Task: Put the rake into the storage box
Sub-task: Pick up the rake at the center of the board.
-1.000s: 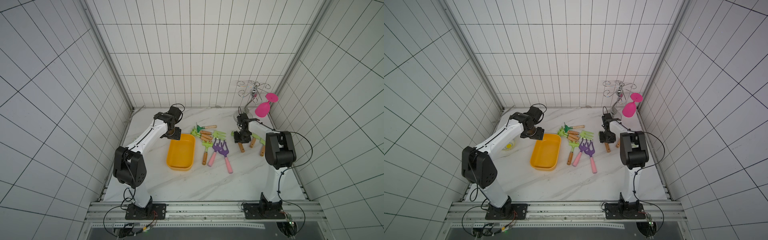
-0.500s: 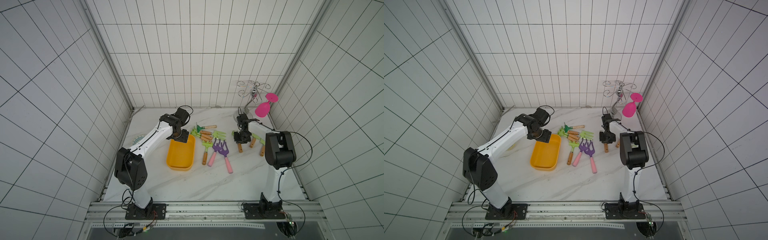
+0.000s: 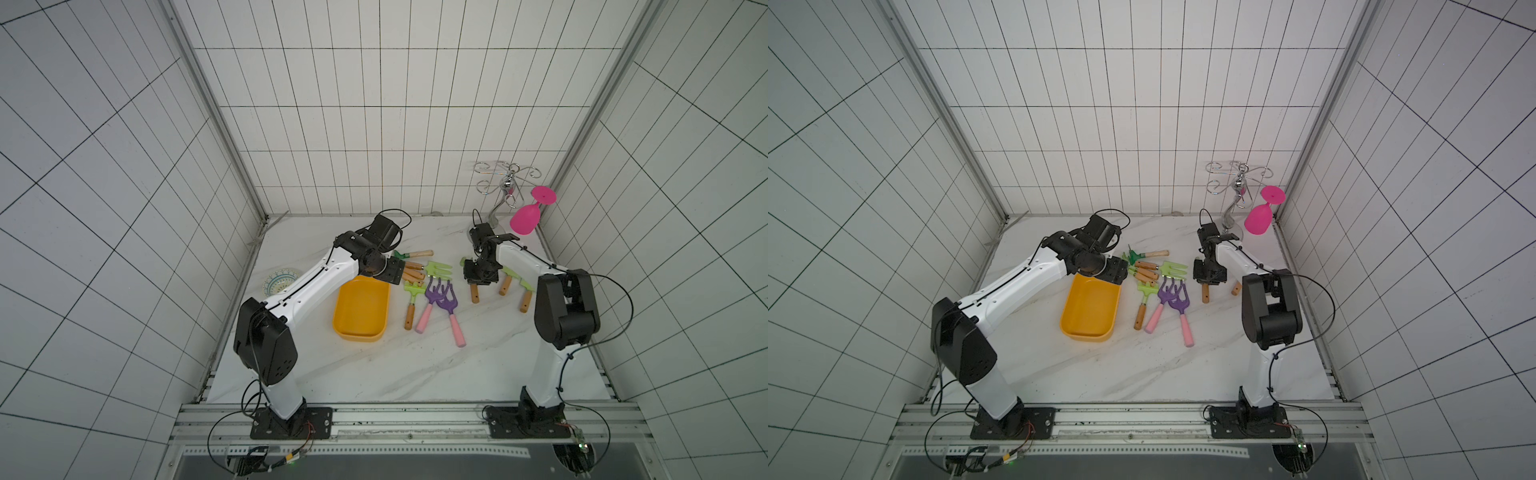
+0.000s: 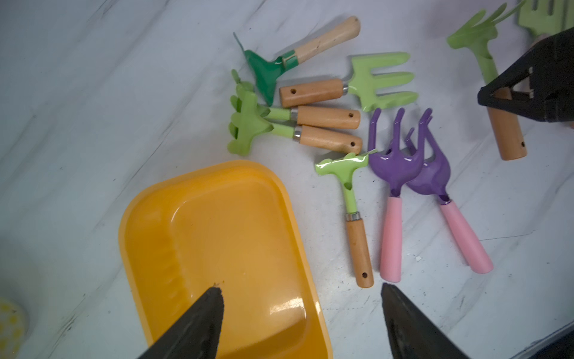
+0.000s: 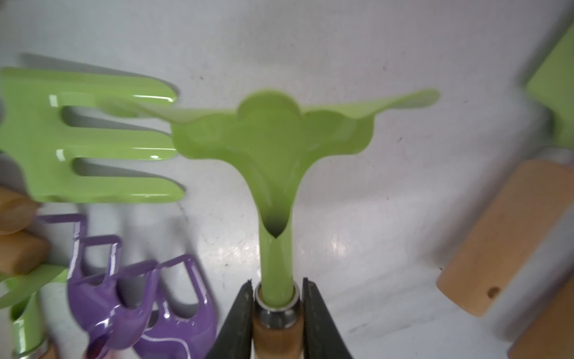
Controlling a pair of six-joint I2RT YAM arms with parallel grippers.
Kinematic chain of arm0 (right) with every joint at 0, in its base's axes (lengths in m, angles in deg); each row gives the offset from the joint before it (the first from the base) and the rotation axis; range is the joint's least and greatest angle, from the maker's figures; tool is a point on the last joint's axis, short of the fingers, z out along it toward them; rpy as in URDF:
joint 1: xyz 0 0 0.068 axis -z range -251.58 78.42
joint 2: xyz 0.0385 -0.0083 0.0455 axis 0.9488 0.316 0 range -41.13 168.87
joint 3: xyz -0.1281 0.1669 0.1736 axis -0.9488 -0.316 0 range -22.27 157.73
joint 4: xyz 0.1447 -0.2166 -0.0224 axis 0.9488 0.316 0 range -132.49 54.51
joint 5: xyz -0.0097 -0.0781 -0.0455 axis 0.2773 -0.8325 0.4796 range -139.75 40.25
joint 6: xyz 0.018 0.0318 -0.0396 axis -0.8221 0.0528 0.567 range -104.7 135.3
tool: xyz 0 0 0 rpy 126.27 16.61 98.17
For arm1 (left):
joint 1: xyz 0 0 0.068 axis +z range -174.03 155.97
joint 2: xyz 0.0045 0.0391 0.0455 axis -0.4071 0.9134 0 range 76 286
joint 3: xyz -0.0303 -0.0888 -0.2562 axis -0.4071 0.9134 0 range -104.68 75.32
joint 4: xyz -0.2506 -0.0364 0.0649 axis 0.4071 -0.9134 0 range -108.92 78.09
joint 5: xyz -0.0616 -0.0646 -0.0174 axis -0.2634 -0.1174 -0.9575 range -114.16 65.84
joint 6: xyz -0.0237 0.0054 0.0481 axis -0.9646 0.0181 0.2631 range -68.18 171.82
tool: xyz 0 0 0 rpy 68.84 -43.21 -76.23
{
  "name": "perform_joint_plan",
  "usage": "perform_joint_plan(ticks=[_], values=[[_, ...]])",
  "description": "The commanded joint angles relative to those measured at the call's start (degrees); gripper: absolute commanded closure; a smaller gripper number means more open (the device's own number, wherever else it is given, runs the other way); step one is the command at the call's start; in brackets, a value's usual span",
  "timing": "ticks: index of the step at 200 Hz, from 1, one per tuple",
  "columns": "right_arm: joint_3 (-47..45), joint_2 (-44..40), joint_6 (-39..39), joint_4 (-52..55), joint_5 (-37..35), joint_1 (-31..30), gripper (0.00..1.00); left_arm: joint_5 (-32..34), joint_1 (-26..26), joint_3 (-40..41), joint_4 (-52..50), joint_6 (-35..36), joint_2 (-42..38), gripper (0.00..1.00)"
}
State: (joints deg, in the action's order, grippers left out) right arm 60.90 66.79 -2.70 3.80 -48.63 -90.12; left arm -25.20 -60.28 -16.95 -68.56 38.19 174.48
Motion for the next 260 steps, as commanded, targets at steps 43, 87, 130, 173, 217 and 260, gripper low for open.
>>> perform_joint_plan(ticks=[43,87,130,173,217,260], values=[[11.38,-11.26,-5.13,3.92,4.48,-7.53,0.85,-18.11,-0.84,10.65,27.28,-7.26,-5.77,0.23],[15.6,-13.23,-6.03,6.4,2.66,-11.0,0.84,-25.7,-1.19,13.01,41.23,-13.84,-4.25,0.27],[14.61,-15.75,-8.29,4.21,3.26,-13.35,0.85,-26.49,-1.88,14.55,45.45,-15.7,-2.66,0.27],[13.79,-17.38,-11.58,2.27,1.65,-14.01,0.85,-21.33,-5.46,14.91,45.91,-15.18,-1.35,0.29],[12.13,-18.42,-13.64,0.28,0.77,-14.4,0.84,-15.24,-8.42,15.78,47.31,-14.46,-2.09,0.28],[11.61,-18.89,-14.1,0.11,0.84,-15.71,0.84,-15.22,-8.57,14.57,46.19,-14.93,-0.25,0.29]])
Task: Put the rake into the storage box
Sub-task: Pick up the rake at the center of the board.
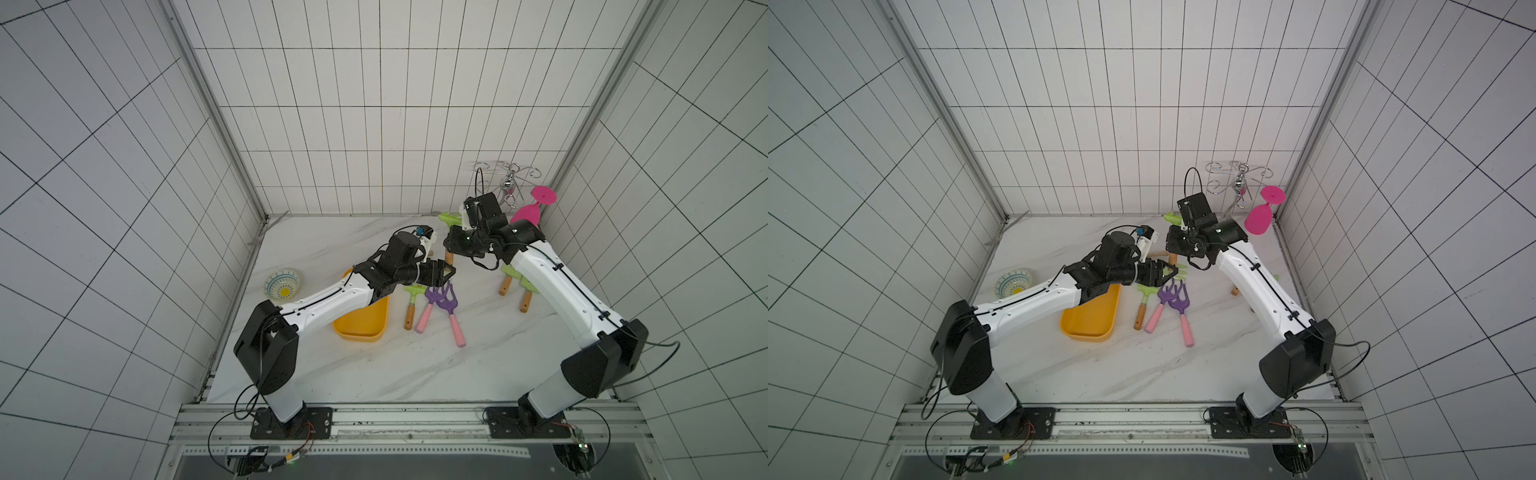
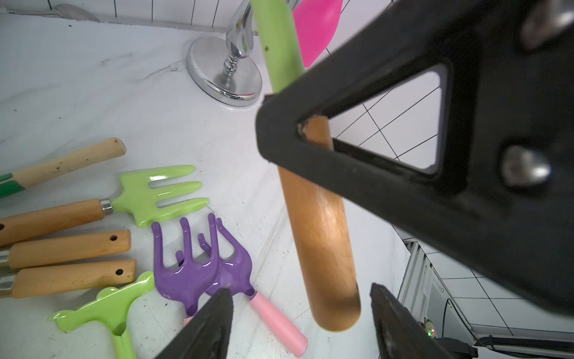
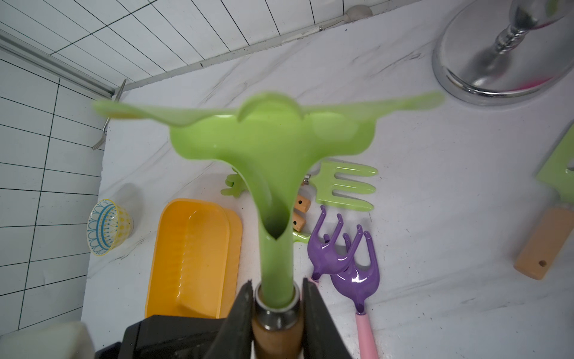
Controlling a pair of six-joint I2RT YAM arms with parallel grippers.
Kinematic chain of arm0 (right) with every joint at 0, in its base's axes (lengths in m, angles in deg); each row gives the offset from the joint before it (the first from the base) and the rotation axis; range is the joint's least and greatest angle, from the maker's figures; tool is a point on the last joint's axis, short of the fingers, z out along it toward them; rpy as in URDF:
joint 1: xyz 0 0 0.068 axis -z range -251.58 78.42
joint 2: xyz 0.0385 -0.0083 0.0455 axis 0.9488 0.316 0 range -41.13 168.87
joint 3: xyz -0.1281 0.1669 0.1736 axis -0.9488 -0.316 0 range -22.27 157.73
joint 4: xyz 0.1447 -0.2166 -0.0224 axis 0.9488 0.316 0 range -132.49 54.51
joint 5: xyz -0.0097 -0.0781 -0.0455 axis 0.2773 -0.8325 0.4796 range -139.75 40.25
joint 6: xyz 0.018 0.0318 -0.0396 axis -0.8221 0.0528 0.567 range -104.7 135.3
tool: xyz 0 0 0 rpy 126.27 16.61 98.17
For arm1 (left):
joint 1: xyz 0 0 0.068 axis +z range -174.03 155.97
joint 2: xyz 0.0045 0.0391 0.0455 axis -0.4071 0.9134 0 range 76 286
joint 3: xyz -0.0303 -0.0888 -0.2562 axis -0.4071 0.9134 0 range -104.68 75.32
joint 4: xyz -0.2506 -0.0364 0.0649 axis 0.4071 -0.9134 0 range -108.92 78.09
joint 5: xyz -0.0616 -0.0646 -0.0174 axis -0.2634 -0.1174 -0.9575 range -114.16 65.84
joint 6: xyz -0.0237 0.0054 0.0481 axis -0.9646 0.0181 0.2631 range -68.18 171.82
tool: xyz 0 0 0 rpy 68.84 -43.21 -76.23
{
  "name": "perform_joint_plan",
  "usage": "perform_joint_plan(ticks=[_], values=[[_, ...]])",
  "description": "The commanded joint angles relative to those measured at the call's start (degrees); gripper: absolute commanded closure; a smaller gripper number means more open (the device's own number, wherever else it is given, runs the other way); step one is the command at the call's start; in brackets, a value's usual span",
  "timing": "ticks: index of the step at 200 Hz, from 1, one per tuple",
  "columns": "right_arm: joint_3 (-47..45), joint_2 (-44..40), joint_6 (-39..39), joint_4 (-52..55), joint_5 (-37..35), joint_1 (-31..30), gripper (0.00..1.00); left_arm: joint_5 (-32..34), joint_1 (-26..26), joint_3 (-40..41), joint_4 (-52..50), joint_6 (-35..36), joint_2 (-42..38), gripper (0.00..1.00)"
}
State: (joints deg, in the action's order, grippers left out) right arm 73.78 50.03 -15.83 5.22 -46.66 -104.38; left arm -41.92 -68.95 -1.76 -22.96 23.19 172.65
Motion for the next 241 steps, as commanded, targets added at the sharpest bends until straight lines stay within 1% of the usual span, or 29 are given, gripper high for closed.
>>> perform_joint_plan(ticks=[1,26,43,72,80,90,101,109,113,132,143,151,182,199,219,241], values=[[-1.28,-2.12,-0.96,-1.31,-1.1,-1.51,0.84,1.46,0.1,-0.62,0.55,0.06,1.6,0.3],[-1.74,-1.95,-0.9,-1.21,-1.48,-2.66,0.84,1.63,0.1,-0.74,0.27,-0.42,2.06,0.36],[-2.42,-2.22,-0.99,-1.29,-1.62,-2.88,0.85,1.77,0.1,-0.6,0.35,-0.71,2.31,0.44],[-3.12,-2.56,-0.78,-1.46,-1.75,-2.98,0.85,1.67,0.48,-0.12,-0.01,-1.43,2.23,0.64],[-3.38,-2.64,-0.69,-1.37,-1.9,-3.0,0.85,1.51,0.54,0.08,0.0,-1.52,1.94,0.67],[-3.64,-2.71,-0.43,-1.44,-1.71,-3.07,0.85,1.32,0.76,0.63,0.06,-1.75,1.39,0.74],[-3.9,-2.74,-0.18,-1.42,-1.09,-3.08,0.83,0.23,1.23,1.14,0.13,-2.17,0.88,0.78],[-3.97,-2.63,0.46,-1.47,-0.27,-3.13,0.78,-0.73,1.73,1.64,0.19,-2.68,0.46,0.81],[-3.96,-2.56,0.84,-1.44,0.31,-3.09,0.73,-1.4,2.04,1.92,0.2,-2.87,0.39,0.82],[-4.1,-2.79,5.23,-1.4,3.05,-3.13,0.37,-4.05,3.65,3.61,-0.32,-5.01,-0.87,0.86],[-4.35,-3.24,8.05,-1.38,3.07,-3.03,0.22,-5.83,4.44,5.06,-0.45,-6.21,-2.28,0.87],[-4.67,-3.89,9.29,-1.41,2.57,-2.98,0.16,-6.12,4.74,6.34,-0.38,-6.65,-3.68,0.87],[-6.81,-7.84,12.96,-4.06,2.75,-2.98,0.06,-9.68,7.6,10.55,-0.83,-9.25,-7.51,0.87],[-8.68,-10.02,14.25,-4.9,0.28,-2.75,0.02,-11.48,10.02,13.9,-1.8,-10.42,-9.98,0.88],[-11.34,-11.43,15.48,-4.81,-1.15,-1.39,0.01,-13.86,13.05,18.82,-2.35,-12.16,-14.23,0.88],[-14.7,-11.88,15.33,-4.49,0.85,1.45,0.0,-16.68,16.04,23.67,-3.03,-13.67,-18.32,0.88]])
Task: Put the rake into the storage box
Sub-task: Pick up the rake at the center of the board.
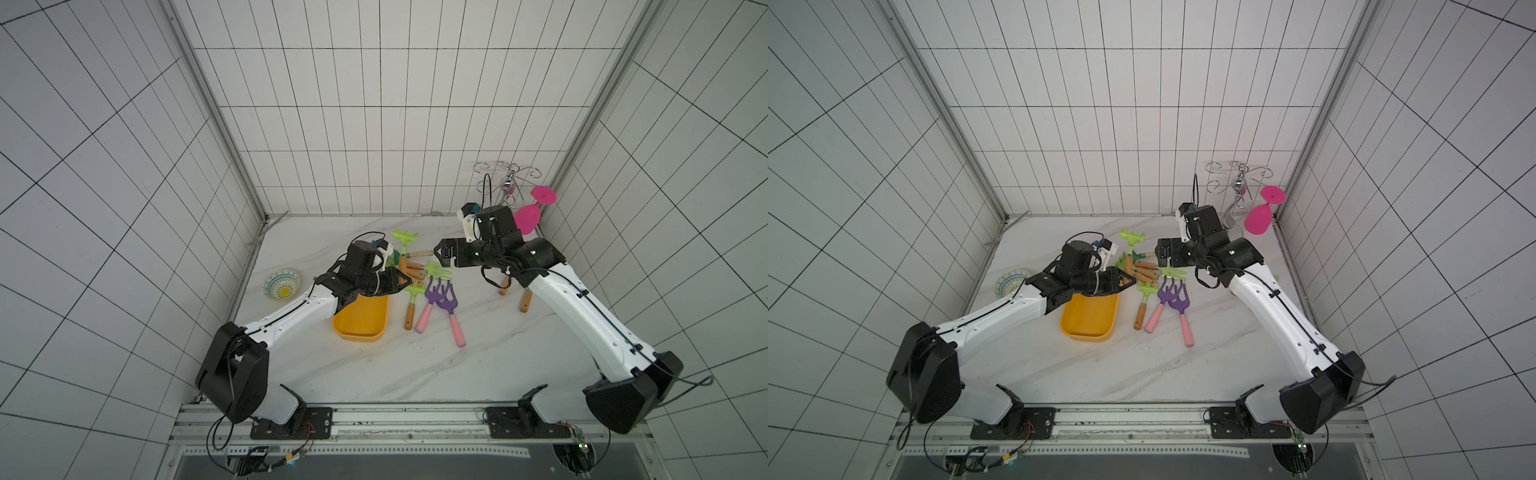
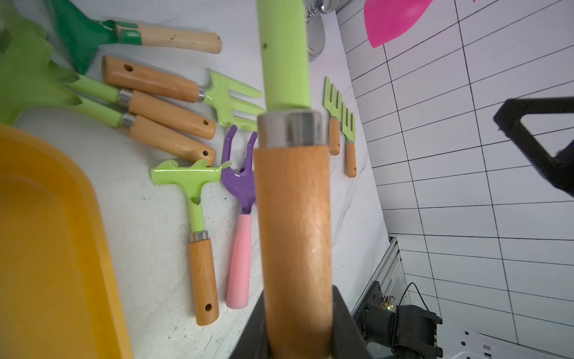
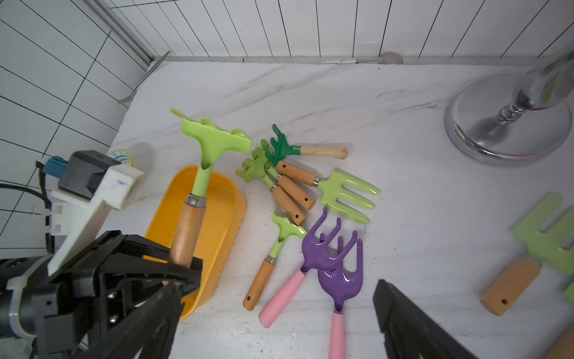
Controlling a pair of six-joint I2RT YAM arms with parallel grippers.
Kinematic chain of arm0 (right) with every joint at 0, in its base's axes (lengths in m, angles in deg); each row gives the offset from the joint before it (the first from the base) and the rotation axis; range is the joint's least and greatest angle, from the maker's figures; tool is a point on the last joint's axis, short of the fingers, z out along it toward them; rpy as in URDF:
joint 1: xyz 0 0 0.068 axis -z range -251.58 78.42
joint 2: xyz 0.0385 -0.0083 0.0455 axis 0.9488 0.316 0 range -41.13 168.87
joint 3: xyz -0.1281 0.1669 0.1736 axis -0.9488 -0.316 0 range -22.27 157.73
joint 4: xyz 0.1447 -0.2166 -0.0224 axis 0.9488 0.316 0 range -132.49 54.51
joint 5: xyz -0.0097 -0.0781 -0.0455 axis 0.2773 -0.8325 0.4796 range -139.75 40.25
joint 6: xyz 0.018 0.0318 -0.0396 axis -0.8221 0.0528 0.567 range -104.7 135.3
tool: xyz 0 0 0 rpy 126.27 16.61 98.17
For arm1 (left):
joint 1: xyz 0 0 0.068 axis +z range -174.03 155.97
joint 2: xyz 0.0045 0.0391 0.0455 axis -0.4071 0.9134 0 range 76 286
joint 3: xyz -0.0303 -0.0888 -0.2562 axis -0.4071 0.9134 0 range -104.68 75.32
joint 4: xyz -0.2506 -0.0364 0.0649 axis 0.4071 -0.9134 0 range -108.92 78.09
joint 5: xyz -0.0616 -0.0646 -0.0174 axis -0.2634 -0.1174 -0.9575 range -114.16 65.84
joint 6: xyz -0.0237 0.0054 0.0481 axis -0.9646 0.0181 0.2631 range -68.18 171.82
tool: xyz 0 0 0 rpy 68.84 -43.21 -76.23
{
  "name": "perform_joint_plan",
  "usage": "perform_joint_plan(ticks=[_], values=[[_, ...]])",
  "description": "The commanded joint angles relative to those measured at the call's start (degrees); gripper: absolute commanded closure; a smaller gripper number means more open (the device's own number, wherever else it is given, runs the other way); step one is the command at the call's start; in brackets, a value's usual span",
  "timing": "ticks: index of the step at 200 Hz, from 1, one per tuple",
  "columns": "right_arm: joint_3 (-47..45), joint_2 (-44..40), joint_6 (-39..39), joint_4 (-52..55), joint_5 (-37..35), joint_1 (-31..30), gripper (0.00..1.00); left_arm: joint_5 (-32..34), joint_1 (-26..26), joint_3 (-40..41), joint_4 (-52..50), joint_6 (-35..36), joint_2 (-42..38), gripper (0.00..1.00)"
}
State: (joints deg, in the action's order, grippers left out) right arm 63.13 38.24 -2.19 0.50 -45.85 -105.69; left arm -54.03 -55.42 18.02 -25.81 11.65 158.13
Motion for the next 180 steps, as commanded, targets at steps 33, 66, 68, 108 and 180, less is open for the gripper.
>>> perform_joint_plan(ticks=[33,66,68,108,180], values=[[-8.22,0.38,1.45,0.38,2.96,5.75,0.01,-7.92,7.11,10.19,-0.3,-4.12,-7.56,0.88],[-10.28,1.3,1.92,0.52,4.59,7.03,0.01,-10.08,9.96,14.46,0.02,-5.42,-7.71,0.87],[-10.33,1.31,1.94,0.52,4.61,7.1,0.01,-10.29,10.09,14.66,0.16,-5.45,-7.51,0.87],[-11.28,2.01,2.19,0.63,5.08,8.0,0.01,-13.14,12.74,16.64,2.02,-5.55,-2.36,0.87],[-12.4,3.35,2.55,0.75,5.71,8.88,0.02,-15.3,14.56,14.2,3.45,-3.59,9.64,0.87]])
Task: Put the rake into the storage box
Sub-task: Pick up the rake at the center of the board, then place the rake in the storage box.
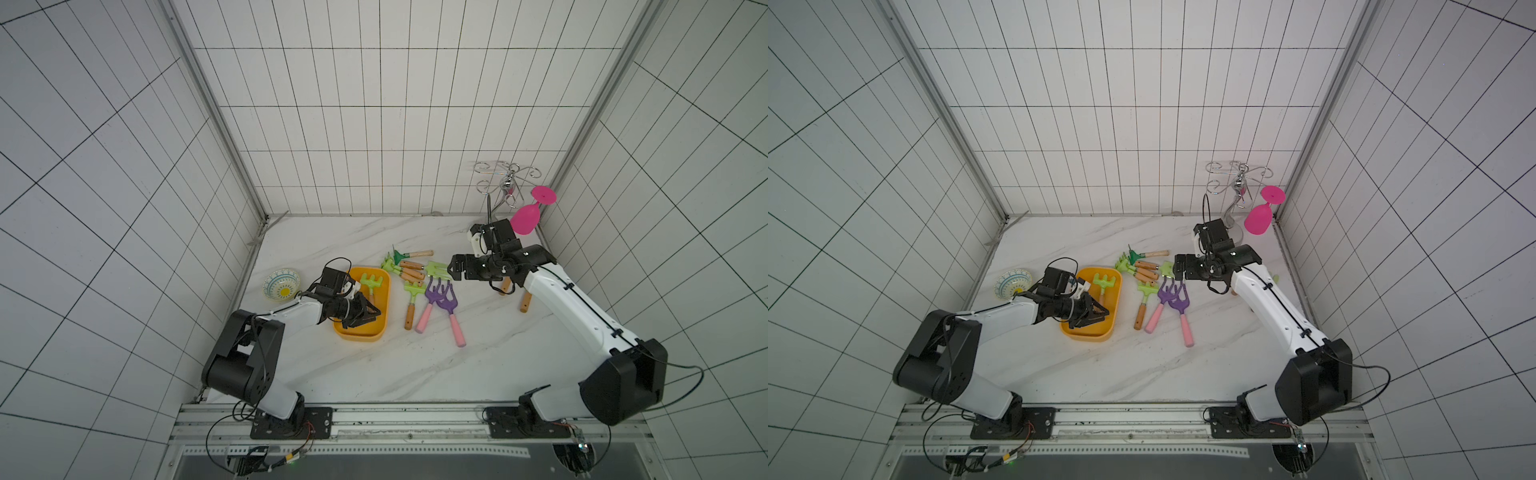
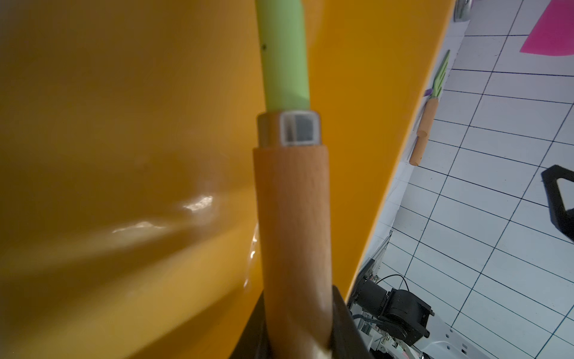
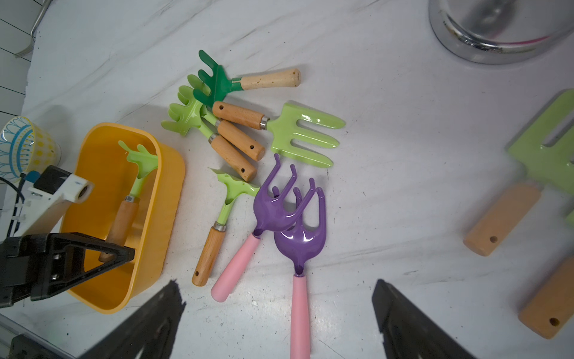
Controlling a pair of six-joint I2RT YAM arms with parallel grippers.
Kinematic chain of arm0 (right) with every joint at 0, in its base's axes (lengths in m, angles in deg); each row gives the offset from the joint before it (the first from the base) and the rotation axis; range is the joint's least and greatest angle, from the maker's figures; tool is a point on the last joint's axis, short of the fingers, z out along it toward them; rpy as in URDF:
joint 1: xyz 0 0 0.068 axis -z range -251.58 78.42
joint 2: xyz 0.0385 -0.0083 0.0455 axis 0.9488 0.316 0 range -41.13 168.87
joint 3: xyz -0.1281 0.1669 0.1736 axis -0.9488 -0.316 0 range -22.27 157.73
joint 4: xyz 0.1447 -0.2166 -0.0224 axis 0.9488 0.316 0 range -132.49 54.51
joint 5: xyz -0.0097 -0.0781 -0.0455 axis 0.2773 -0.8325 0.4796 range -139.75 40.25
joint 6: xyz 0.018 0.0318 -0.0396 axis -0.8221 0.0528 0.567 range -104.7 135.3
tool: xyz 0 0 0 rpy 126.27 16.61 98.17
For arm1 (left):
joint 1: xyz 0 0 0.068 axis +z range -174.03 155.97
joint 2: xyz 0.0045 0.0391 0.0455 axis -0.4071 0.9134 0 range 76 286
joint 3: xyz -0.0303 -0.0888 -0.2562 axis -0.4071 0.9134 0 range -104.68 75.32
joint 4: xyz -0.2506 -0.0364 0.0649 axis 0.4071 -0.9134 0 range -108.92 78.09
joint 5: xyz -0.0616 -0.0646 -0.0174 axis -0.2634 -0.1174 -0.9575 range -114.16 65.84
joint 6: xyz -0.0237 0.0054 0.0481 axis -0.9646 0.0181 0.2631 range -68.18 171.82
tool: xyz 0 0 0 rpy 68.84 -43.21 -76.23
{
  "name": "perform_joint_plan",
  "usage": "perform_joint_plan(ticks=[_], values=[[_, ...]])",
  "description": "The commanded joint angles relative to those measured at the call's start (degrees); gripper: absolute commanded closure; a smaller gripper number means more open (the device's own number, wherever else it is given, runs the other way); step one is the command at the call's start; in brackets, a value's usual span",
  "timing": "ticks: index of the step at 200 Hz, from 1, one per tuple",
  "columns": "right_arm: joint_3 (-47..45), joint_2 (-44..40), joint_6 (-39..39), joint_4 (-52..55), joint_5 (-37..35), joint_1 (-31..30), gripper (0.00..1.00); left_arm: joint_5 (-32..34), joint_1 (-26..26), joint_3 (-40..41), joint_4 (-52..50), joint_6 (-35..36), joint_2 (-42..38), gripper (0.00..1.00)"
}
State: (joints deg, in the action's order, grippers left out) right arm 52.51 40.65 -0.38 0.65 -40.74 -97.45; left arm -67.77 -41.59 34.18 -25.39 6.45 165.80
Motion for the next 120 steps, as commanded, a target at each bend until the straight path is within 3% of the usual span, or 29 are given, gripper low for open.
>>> perform_joint_plan(ticks=[1,54,106,120], values=[[-1.81,1.03,0.74,0.62,0.58,0.64,0.02,-1.55,0.75,-1.98,3.07,1.6,2.1,0.87],[-1.78,3.25,1.2,0.55,1.42,1.17,0.02,-0.79,2.75,-3.15,3.4,1.28,5.09,0.8],[-1.83,5.48,1.7,0.54,1.8,1.27,0.01,8.13,3.31,-4.57,-4.73,2.89,2.64,0.46],[-1.66,6.01,1.76,0.57,1.88,1.26,0.02,12.08,2.98,-6.11,-8.64,3.63,1.28,0.42]])
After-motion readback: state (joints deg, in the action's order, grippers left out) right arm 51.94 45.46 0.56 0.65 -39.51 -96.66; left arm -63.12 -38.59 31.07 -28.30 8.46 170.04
